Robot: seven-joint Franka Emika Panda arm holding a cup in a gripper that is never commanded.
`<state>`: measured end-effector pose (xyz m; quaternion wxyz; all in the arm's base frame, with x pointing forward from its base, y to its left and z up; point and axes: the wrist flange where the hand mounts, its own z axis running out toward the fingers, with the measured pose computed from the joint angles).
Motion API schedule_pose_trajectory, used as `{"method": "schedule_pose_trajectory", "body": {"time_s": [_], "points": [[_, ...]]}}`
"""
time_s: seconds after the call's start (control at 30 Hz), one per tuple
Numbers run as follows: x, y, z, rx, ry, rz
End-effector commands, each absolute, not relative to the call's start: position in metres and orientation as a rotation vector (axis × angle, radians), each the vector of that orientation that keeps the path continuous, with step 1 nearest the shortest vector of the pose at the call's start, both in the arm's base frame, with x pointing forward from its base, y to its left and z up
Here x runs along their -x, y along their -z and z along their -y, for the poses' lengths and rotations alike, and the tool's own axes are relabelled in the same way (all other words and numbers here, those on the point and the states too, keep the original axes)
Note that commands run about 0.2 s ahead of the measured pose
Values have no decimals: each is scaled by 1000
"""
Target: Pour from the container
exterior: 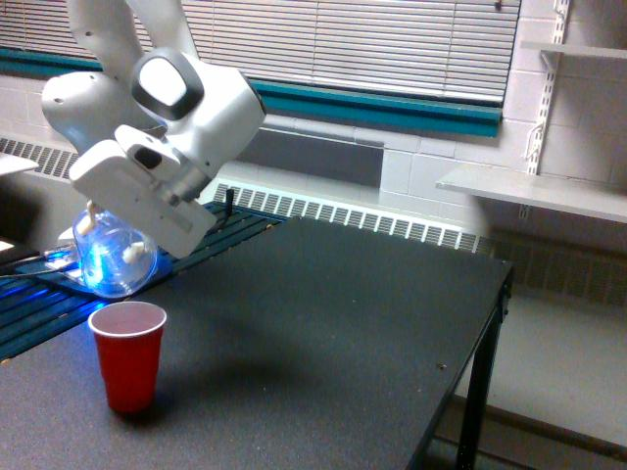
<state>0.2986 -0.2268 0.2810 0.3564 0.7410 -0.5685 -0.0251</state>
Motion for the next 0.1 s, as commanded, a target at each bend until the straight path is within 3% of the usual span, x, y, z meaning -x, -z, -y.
{"method": "schedule_pose_trajectory", "body": {"time_s": [0.03, 0.1], "points": [[-304, -299, 228, -1942, 30, 1443], [-307, -303, 228, -1955, 23, 1429]]}}
